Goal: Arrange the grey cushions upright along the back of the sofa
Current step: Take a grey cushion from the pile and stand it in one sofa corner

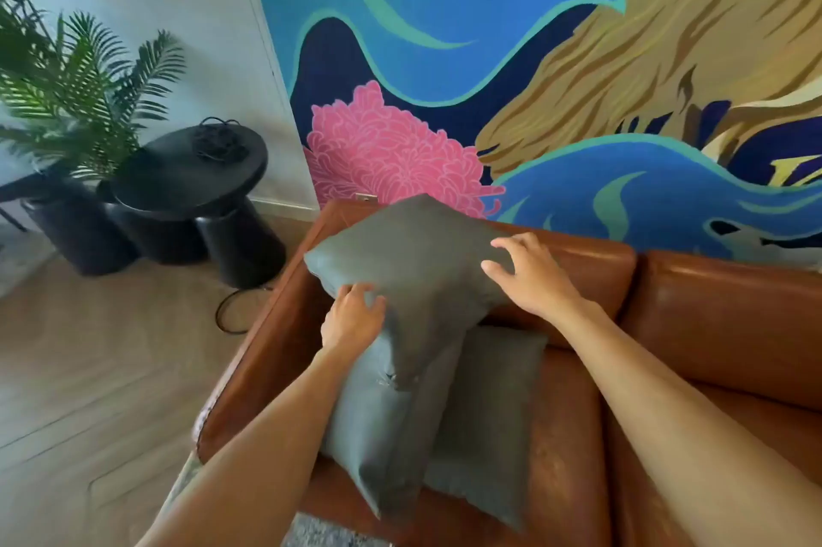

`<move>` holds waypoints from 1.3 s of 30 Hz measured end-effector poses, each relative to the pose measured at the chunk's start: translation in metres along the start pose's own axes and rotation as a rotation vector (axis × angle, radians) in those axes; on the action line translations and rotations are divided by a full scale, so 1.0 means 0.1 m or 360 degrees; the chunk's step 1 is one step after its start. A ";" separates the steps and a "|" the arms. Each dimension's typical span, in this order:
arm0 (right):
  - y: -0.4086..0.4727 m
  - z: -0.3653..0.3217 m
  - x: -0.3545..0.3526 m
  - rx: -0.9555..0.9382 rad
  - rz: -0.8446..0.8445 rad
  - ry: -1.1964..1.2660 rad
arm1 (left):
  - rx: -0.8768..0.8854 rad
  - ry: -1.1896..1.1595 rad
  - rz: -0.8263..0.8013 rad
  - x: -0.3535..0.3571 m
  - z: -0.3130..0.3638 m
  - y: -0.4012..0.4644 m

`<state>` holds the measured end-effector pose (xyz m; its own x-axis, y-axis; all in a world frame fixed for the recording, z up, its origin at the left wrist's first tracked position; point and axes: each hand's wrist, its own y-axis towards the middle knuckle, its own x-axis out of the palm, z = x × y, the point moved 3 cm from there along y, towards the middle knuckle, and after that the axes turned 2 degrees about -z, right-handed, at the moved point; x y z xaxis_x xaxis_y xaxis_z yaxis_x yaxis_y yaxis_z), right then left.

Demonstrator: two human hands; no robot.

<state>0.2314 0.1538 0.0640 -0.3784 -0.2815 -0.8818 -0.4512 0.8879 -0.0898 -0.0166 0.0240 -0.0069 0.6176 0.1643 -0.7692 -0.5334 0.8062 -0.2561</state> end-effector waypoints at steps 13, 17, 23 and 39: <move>1.72 0.12 0.63 0.0429 -0.0334 -0.0018 | -0.0819 -0.0762 -0.0100 0.13 -0.49 1.30; 1.88 0.28 0.71 0.0660 -0.0439 -0.0024 | -0.1018 -0.1183 -0.0259 0.18 -0.60 1.40; 1.77 0.45 0.69 0.0838 -0.0549 -0.0035 | -0.1087 -0.1373 -0.0483 0.33 -0.69 1.36; 0.65 1.14 0.35 0.1116 -0.0195 0.1140 | -0.0354 -0.1440 -0.0578 0.20 0.30 1.00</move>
<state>0.2808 0.2434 -0.0250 -0.8617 -0.3327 -0.3830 -0.0298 0.7869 -0.6164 -0.0402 0.1253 -0.0303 0.9228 0.3748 0.0891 -0.2640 0.7837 -0.5622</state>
